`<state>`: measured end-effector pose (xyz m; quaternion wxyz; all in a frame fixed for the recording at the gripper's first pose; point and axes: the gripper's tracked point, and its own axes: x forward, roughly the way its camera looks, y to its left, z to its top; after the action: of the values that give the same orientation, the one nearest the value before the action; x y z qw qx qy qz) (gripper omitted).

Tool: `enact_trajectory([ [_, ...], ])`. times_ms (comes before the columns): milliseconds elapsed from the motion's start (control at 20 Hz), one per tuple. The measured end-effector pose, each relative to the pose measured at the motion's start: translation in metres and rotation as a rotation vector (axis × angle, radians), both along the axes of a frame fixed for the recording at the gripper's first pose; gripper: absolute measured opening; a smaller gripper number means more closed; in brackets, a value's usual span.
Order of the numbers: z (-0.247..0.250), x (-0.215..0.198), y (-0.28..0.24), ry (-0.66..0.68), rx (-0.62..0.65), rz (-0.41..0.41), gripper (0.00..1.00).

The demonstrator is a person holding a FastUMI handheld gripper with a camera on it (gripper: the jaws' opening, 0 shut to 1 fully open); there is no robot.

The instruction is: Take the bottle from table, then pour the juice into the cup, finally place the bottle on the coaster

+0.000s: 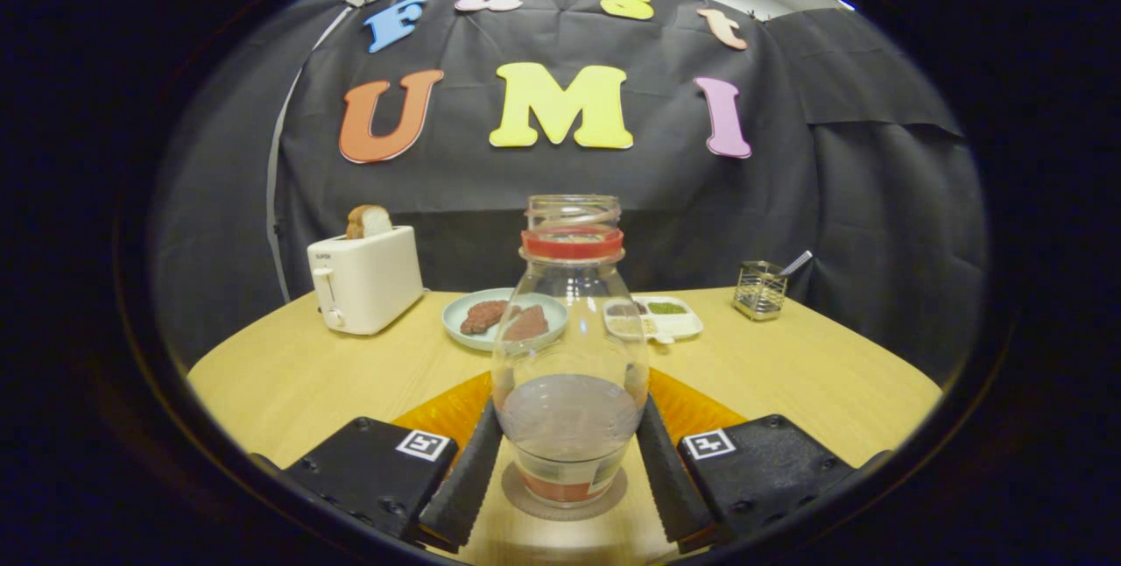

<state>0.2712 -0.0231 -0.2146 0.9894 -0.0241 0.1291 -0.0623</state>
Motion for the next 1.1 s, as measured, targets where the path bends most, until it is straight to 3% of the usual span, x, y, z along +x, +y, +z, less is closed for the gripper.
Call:
enact_trajectory([
  [100,-0.001,0.001,0.001,0.002,0.003,0.001,0.84],
  [300,-0.008,-0.001,-0.001,0.015,0.021,0.003,0.96],
  [1100,0.058,-0.033,0.006,-0.102,0.035,0.028,1.00],
])
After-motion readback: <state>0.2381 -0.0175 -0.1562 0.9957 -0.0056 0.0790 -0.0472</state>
